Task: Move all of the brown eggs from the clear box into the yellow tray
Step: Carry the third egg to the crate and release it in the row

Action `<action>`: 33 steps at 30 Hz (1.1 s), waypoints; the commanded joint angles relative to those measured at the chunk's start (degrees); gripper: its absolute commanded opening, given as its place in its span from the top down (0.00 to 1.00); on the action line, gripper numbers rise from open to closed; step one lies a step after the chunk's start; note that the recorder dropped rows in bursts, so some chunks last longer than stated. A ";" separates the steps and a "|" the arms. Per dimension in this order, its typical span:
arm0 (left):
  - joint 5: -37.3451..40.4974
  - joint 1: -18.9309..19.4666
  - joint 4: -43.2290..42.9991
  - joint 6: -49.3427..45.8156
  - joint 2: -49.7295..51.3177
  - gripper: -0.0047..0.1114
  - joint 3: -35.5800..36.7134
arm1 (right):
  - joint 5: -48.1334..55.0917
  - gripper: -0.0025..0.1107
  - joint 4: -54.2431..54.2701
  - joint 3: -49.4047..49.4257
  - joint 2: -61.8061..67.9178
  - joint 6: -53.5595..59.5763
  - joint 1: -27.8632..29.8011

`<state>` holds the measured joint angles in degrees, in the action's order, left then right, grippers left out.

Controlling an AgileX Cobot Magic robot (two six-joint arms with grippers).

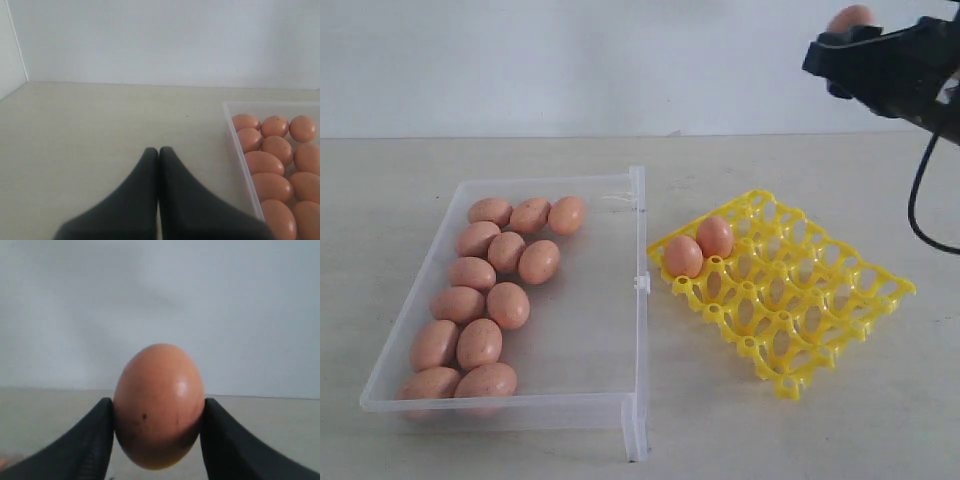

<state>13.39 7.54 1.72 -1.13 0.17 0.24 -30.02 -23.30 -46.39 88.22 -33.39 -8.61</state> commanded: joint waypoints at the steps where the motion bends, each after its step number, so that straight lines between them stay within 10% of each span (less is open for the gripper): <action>1: -0.08 -0.19 0.31 -0.03 -0.17 1.00 -0.24 | -30.57 0.98 -68.51 -14.78 13.16 -48.35 9.16; 7: -0.08 -0.19 0.31 -0.03 -0.17 1.00 -0.24 | -39.94 0.98 -74.88 -20.13 27.76 -52.00 12.12; 33: -0.08 -0.19 0.31 -0.03 -0.17 1.00 -0.24 | -24.35 0.98 -65.47 -20.18 34.88 -34.88 11.31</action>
<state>13.39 7.54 1.72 -1.13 0.17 0.24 -54.00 -89.39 -66.24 122.69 -69.00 2.81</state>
